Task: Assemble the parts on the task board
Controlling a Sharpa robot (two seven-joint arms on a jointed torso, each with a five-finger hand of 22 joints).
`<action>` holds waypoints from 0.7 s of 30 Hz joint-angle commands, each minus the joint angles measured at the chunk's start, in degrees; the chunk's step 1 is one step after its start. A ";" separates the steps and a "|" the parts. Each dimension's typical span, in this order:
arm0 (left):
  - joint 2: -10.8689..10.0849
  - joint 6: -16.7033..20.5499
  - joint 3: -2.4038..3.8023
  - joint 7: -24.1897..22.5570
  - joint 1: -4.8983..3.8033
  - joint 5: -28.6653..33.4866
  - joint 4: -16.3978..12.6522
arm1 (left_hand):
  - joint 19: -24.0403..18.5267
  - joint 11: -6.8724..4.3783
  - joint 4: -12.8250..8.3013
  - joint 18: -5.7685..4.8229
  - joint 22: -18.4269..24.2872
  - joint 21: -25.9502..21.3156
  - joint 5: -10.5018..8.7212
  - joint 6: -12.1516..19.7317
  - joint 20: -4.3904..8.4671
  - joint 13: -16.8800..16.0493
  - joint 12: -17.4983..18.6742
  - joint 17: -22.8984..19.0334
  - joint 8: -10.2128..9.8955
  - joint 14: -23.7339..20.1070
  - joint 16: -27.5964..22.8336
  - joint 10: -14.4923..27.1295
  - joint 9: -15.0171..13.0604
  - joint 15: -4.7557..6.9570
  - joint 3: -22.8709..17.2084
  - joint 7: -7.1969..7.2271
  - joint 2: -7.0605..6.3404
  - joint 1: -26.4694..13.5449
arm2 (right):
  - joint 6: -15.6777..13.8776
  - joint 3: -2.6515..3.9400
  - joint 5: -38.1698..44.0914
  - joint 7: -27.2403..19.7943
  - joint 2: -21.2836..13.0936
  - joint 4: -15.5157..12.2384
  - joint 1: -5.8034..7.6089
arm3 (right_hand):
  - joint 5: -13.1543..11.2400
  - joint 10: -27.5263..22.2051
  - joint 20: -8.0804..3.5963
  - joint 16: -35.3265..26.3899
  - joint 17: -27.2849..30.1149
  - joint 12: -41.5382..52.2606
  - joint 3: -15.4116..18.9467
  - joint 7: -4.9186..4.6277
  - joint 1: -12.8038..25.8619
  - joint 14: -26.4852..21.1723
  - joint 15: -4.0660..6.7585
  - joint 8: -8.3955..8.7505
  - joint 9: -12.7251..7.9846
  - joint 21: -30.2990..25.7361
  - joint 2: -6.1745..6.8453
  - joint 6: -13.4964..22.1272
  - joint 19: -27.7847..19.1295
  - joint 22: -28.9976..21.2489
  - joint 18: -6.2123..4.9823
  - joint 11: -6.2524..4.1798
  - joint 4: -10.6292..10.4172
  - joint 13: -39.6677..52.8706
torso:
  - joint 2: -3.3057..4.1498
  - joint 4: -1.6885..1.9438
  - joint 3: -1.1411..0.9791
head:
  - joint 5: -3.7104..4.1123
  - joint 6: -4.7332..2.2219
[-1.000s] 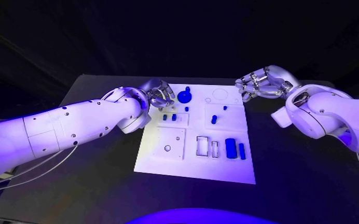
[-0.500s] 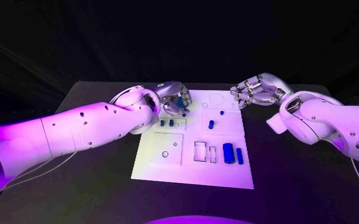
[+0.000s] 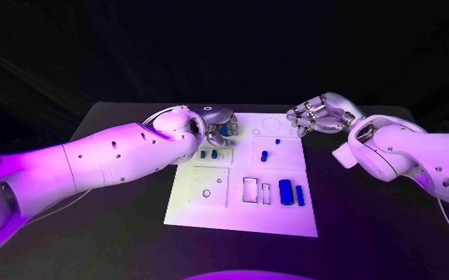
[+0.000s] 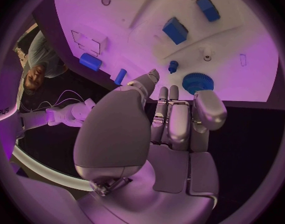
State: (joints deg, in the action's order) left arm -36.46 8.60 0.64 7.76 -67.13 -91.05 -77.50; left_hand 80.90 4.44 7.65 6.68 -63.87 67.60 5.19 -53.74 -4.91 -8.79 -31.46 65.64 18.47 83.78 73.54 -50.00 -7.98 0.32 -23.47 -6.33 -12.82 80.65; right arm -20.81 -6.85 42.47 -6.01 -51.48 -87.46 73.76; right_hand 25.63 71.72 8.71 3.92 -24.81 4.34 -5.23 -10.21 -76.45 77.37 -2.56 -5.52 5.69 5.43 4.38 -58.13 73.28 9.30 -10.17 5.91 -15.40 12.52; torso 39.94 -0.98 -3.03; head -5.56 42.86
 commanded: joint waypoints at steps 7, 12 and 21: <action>0.91 -3.96 0.03 2.31 -0.13 -2.91 0.76 | 0.75 -0.01 0.00 -1.16 -1.15 1.31 0.15 -0.96 0.05 0.39 0.57 0.43 -0.82 0.90 0.96 -1.46 0.24 -0.01 0.06 -0.11 0.59 1.00 | 0.16 0.02 0.66 -0.54 0.14 0.08 -0.05 | 0.25 -0.37 0.03 -0.10 0.06 0.19 -0.01 0.06 -0.37 -0.14 -0.06 0.25 0.05 -0.30 0.01 0.39 0.20 -0.08 -0.40 0.07 0.42 0.05 | -0.05 0.03 -0.06 | -0.06 0.20; 1.40 -4.11 0.03 2.20 -0.12 -2.78 1.28 | 0.89 -0.23 -0.13 -1.24 -1.75 1.90 0.19 -1.59 0.17 0.74 0.99 0.51 -1.31 1.08 1.35 -2.63 0.39 0.17 -0.62 -0.16 1.02 1.60 | 0.18 0.03 0.66 -0.56 0.20 0.07 -0.06 | 0.25 -0.37 0.03 -0.10 0.06 0.19 -0.01 0.06 -0.37 -0.14 -0.06 0.25 0.05 -0.30 0.01 0.39 0.20 -0.08 -0.40 0.07 0.42 0.05 | -0.05 0.07 0.00 | -0.02 0.14; 2.51 -3.99 -0.03 1.87 -0.01 -2.87 2.80 | 1.05 -0.41 -0.32 -1.38 -2.53 2.67 0.22 -2.60 0.40 1.43 2.15 0.63 -2.16 1.29 1.92 -3.96 0.61 0.36 -1.90 -0.21 1.42 2.18 | 0.21 0.03 0.66 -0.62 0.30 0.03 -0.07 | 0.25 -0.37 0.03 -0.10 0.06 0.19 -0.01 0.06 -0.37 -0.14 -0.06 0.25 0.05 -0.30 0.01 0.39 0.20 -0.08 -0.40 0.07 0.42 0.05 | -0.07 0.03 -0.01 | -0.20 -0.01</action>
State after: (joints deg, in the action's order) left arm -34.16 5.64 0.62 9.74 -67.13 -93.19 -74.88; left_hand 81.71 4.01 7.39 6.00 -66.37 70.00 5.19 -55.99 -4.49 -7.39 -29.45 66.18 16.60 83.78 75.23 -53.63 -7.41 0.32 -25.19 -6.52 -11.39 82.09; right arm -20.81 -6.85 42.64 -6.09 -51.24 -87.42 73.72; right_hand 25.63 71.72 8.71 3.92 -24.81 4.34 -5.23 -10.21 -76.45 77.37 -2.56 -5.52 5.67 5.43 4.38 -58.13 73.28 9.31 -10.17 5.91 -15.40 12.51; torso 39.88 -0.92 -3.04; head -5.73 42.92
